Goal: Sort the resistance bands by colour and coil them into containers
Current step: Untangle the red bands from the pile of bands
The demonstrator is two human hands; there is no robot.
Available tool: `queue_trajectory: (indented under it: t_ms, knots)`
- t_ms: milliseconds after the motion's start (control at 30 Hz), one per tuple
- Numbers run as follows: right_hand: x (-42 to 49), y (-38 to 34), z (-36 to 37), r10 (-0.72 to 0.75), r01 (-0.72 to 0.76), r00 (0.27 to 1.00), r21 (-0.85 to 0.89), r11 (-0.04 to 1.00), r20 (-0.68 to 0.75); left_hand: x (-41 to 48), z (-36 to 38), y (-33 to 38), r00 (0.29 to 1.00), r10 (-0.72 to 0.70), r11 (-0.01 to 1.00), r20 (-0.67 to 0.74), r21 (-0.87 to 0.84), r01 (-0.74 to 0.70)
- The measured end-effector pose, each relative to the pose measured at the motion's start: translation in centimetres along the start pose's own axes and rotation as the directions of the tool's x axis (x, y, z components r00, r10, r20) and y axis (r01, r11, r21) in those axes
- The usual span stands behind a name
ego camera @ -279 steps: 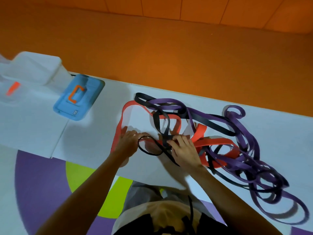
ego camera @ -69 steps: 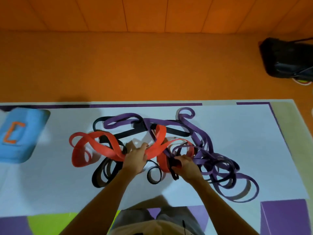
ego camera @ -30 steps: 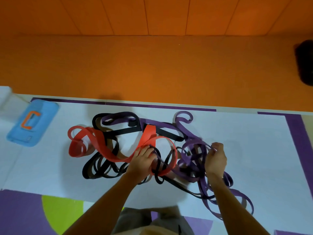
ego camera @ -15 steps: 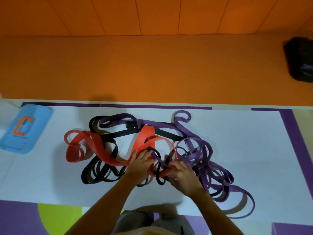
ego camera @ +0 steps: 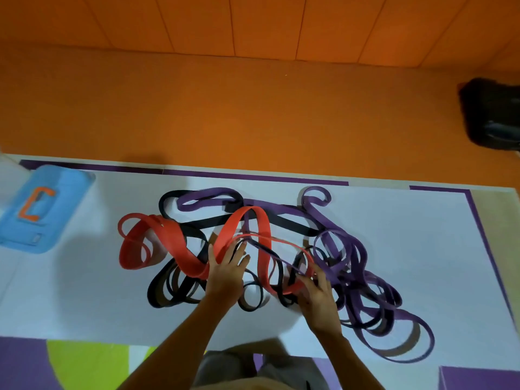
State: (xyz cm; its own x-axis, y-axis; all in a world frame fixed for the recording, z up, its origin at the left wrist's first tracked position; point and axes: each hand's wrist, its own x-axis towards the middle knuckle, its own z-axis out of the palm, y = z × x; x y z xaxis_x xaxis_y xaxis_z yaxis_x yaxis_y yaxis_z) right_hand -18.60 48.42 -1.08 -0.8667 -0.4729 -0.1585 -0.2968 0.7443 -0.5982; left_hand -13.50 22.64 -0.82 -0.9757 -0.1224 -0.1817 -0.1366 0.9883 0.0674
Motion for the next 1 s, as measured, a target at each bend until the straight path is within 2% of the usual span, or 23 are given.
queue_trajectory:
  t_ms: [100,267,333,400,500,567,633,700,833,1000]
  knots:
    - [-0.4,-0.4,0.4,0.077,-0.074,0.996,0.064,0.995,-0.035,-0.1,0.1,-1.0,1.000,0.005,1.000,-0.017,-0.024,-0.005]
    - [0.2,-0.6,1.2,0.106,-0.102,0.994,0.127,0.987,-0.026,0.0,0.3,-2.6,0.997,0.031,0.998,0.068,-0.057,-0.027]
    - [0.7,-1.0,1.3,0.232,-0.231,0.972,0.237,0.944,0.025,-0.1,0.6,-3.3,0.995,0.052,0.988,0.080,-0.151,-0.039]
    - [0.9,-1.5,1.5,0.332,-0.316,0.943,0.357,0.879,0.015,-0.2,0.5,-4.0,0.997,0.049,0.966,0.060,-0.257,-0.032]
    - [1.1,-2.3,1.8,0.483,-0.366,0.873,0.573,0.734,-0.062,-0.5,0.0,-5.0,0.996,0.073,0.914,0.059,-0.403,-0.043]
    - [1.3,-2.6,1.9,0.541,-0.373,0.835,0.614,0.696,-0.105,-0.7,-0.4,-5.6,0.993,0.101,0.903,0.053,-0.424,-0.070]
    - [1.7,-2.5,1.9,0.541,-0.401,0.834,0.559,0.726,-0.105,-0.9,-0.6,-6.2,0.992,0.113,0.908,0.047,-0.411,-0.084]
    - [2.0,-2.5,1.8,0.490,-0.407,0.869,0.468,0.784,-0.065,-1.3,-0.6,-6.6,0.995,0.092,0.891,0.047,-0.449,-0.061]
    - [2.7,-3.0,1.7,0.328,-0.308,0.942,0.209,0.928,-0.069,-2.0,-1.1,-6.9,0.999,0.045,0.872,0.029,-0.489,-0.026]
    - [3.5,-4.0,1.7,0.290,-0.309,0.943,0.105,0.945,0.167,-2.0,-1.6,-5.9,0.999,0.030,0.871,0.046,-0.490,-0.004]
